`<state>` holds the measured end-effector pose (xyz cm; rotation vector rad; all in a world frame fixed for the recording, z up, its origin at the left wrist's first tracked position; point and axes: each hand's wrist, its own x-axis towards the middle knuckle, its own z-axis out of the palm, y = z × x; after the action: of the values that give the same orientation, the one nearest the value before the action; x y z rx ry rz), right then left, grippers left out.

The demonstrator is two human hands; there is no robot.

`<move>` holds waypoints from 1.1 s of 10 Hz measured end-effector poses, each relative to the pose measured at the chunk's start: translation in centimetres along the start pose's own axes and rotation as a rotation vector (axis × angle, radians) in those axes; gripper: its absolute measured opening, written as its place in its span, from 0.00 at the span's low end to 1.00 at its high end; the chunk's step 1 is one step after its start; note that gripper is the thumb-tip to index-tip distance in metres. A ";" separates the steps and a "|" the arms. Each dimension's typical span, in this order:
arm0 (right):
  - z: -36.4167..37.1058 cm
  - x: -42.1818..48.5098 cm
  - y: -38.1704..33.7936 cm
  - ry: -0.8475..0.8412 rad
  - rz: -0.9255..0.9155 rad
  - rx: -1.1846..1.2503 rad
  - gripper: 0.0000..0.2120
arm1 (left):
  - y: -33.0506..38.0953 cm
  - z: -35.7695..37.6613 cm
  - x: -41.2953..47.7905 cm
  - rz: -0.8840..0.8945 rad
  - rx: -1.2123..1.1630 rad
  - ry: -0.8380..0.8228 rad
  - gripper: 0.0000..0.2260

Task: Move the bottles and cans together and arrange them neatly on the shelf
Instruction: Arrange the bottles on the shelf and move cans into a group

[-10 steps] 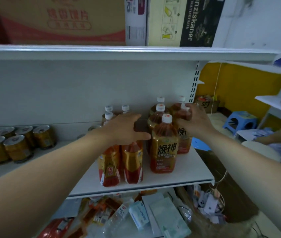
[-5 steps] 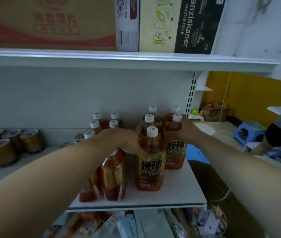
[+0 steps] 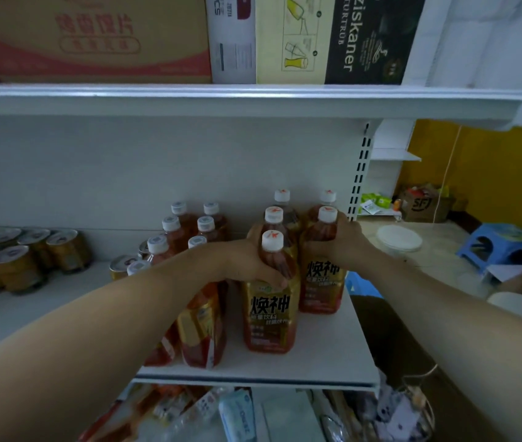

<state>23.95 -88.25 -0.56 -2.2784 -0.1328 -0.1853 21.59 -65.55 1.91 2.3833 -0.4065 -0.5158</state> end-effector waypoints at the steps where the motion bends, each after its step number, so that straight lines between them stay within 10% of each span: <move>1: 0.8 -0.7 0.4 0.074 -0.011 -0.072 0.38 | 0.5 0.4 -0.9 0.007 -0.086 -0.013 0.55; 2: 2.1 -3.1 -0.4 0.486 -0.180 -0.051 0.32 | 0.7 0.6 -1.0 0.059 -0.167 -0.017 0.53; 3: 3.1 -5.0 -1.9 0.318 -0.460 0.020 0.17 | 0.6 0.9 -1.3 0.073 -0.211 0.008 0.51; 4: 3.1 -6.3 -2.4 -0.195 -0.423 0.120 0.17 | 0.3 1.0 -2.0 0.025 -0.229 -0.040 0.54; 5: 3.2 -7.0 -1.9 -0.346 -0.367 0.124 0.36 | 0.1 0.8 -2.4 -0.033 -0.151 -0.095 0.59; 8: 1.4 -9.3 1.0 -0.150 -0.164 0.273 0.41 | 0.2 0.5 -2.3 -0.079 -0.617 0.019 0.30; 10: -1.8 -9.1 3.3 -0.023 -0.055 0.197 0.35 | 0.1 2.6 0.4 -0.108 -0.474 0.238 0.46; 11: -1.7 -8.9 2.5 -0.115 -0.070 0.158 0.36 | -0.1 3.8 1.3 -0.044 -0.426 0.386 0.38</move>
<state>15.48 -91.52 -2.89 -2.1283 -0.2778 -0.0768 21.03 -68.05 -1.22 2.0152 -0.0602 -0.1320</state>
